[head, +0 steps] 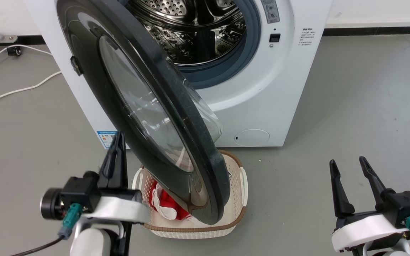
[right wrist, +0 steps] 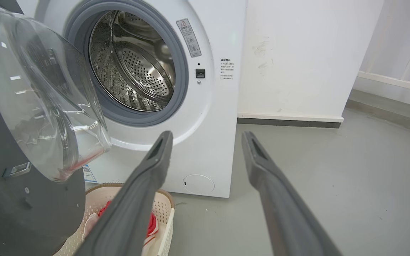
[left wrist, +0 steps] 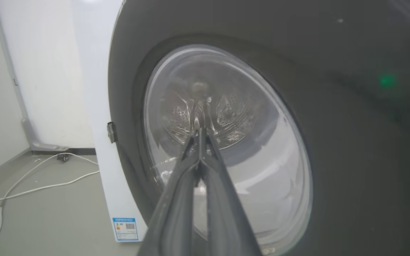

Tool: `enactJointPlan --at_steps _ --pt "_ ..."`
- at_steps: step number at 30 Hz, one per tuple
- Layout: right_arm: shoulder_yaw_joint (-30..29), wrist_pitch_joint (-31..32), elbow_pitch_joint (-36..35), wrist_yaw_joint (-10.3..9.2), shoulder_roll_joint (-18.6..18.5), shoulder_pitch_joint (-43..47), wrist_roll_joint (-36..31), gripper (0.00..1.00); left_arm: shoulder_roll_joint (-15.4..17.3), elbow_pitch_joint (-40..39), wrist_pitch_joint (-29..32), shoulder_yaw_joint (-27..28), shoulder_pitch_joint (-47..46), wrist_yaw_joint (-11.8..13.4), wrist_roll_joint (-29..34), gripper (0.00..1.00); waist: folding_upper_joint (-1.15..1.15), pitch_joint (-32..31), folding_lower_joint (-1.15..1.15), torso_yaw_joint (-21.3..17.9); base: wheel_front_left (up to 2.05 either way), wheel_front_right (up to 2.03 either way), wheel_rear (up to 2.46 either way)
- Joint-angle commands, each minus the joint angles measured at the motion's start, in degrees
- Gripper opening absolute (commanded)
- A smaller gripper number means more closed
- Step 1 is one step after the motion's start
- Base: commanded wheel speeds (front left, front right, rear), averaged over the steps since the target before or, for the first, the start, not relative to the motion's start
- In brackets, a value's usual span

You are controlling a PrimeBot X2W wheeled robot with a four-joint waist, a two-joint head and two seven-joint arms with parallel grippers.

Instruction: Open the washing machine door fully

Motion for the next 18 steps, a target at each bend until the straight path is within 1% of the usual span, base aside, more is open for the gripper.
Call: enactJointPlan --at_steps 1,7,14,18 --pt "0.00 0.17 -0.08 -0.04 0.24 -0.67 -0.12 1.00 0.09 -1.38 -0.15 0.16 -0.97 0.16 0.00 0.00 0.00 0.04 0.00 0.06 0.00 0.00 0.00" --pt "-0.22 0.31 -0.23 -0.04 0.23 -0.95 -0.12 1.00 0.06 -8.87 -0.14 0.42 -3.94 0.43 0.27 0.00 0.00 0.31 0.00 0.45 0.00 0.00 0.00" --pt "-0.04 0.74 -0.02 -0.04 0.22 -1.09 -0.23 1.00 0.04 -20.34 -0.14 0.25 -7.24 1.70 1.51 0.00 0.00 0.36 0.00 0.36 0.00 0.00 0.00" --pt "-0.28 0.80 0.04 -0.04 0.22 -1.24 -0.16 1.00 0.02 -25.61 -0.13 -0.62 -8.45 2.11 1.82 0.00 0.00 0.50 0.00 0.22 0.00 0.00 0.00"
